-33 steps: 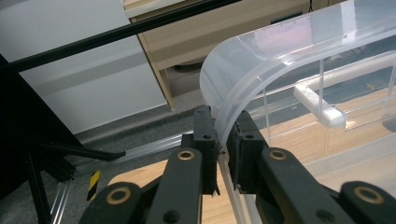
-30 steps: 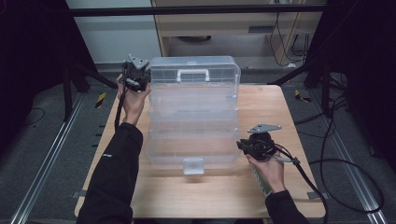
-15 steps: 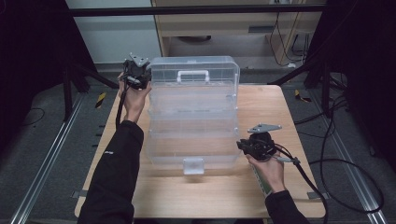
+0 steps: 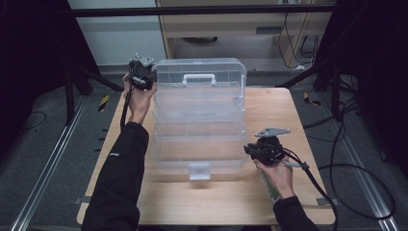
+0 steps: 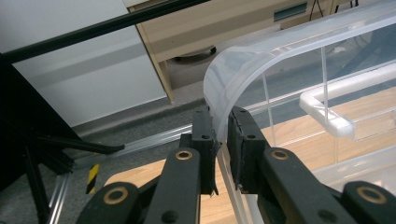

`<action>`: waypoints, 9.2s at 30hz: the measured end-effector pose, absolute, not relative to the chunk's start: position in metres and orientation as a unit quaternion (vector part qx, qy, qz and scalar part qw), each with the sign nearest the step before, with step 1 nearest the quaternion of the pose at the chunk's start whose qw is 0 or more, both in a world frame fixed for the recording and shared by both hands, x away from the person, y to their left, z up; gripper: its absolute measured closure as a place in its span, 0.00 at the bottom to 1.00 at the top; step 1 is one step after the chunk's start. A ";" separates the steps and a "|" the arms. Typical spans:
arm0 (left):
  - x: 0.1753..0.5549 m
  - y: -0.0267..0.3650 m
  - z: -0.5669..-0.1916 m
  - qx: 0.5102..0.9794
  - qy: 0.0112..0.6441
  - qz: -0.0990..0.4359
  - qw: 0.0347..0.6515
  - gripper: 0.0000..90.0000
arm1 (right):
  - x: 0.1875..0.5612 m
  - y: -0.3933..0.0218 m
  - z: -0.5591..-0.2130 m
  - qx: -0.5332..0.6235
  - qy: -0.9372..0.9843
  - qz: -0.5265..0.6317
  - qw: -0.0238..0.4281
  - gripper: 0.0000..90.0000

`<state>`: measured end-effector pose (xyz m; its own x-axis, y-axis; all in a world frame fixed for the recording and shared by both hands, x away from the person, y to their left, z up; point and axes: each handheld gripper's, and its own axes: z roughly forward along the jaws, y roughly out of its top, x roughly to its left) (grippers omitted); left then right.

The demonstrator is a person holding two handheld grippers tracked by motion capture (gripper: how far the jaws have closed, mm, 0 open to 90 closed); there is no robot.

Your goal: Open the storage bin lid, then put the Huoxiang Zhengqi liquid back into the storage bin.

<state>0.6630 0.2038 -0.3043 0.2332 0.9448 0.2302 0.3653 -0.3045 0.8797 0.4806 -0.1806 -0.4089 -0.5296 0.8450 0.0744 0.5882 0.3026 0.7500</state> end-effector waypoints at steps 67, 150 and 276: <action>0.507 0.250 -0.356 0.747 0.441 0.314 0.385 0.83 | 0.481 -0.180 -0.408 0.450 0.791 0.376 0.175 0.88; 0.474 0.257 -0.398 0.770 0.455 0.268 0.359 0.49 | 0.469 -0.199 -0.389 0.456 0.772 0.396 0.199 0.73; 0.497 0.301 -0.425 0.754 0.522 0.263 0.299 0.37 | 0.450 -0.214 -0.397 0.537 0.832 0.125 0.063 0.61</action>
